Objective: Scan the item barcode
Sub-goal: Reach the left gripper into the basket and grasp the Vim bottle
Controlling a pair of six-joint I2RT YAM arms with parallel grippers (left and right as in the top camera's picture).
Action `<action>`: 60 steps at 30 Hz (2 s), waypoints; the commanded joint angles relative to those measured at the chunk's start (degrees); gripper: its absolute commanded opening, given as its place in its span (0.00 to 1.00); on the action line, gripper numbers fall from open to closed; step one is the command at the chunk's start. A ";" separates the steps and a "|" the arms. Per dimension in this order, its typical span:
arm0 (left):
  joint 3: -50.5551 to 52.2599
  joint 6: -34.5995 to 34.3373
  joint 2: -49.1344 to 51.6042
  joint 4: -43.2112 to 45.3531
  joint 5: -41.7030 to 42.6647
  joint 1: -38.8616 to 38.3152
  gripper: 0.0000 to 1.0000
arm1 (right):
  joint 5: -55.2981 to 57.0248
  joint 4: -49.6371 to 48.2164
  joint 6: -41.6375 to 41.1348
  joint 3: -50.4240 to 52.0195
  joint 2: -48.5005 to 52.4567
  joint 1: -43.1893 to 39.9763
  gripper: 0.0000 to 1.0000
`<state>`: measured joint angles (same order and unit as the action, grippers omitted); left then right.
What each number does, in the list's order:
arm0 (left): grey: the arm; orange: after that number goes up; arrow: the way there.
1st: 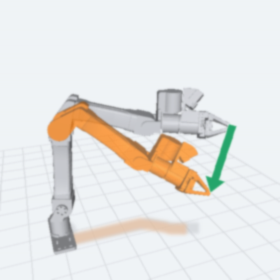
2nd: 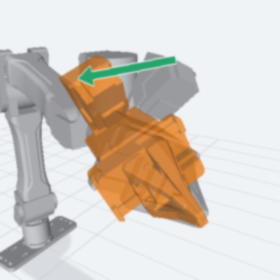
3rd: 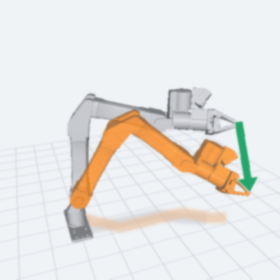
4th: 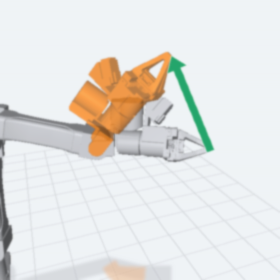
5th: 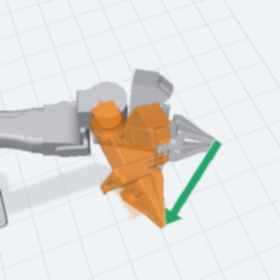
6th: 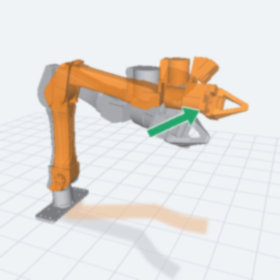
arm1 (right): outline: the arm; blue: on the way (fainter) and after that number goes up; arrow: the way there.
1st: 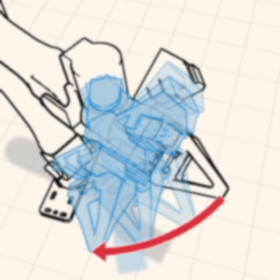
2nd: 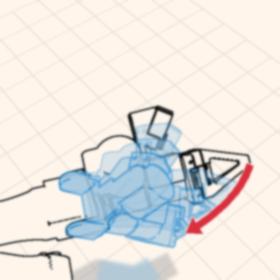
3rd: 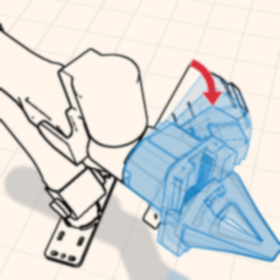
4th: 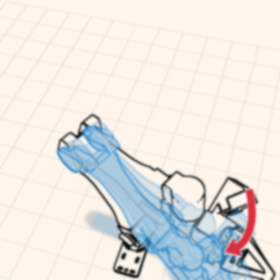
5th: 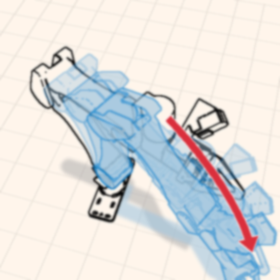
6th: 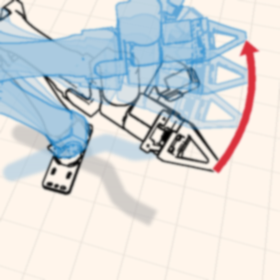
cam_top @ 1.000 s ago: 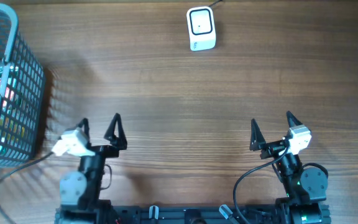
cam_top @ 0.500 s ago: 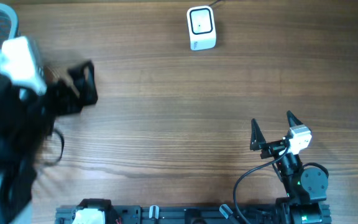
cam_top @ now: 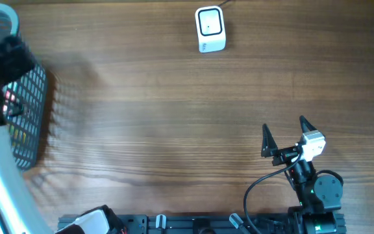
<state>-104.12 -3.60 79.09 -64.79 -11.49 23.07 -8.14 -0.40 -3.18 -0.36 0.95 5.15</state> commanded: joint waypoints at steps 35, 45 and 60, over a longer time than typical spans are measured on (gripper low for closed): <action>20.61 3.21 14.05 6.75 0.74 20.35 1.00 | -0.76 -0.20 -0.22 0.07 -0.15 -0.28 1.00; 26.71 3.41 16.39 12.35 5.70 20.35 1.00 | -0.79 -0.20 -0.22 0.07 -0.15 -0.28 0.99; 27.04 3.41 20.26 15.19 9.99 20.35 0.69 | -0.76 -0.20 -0.22 0.07 -0.15 -0.28 1.00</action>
<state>-77.95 -0.80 98.24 -49.87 -3.44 43.83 -8.16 -0.40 -3.18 -0.36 0.95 5.15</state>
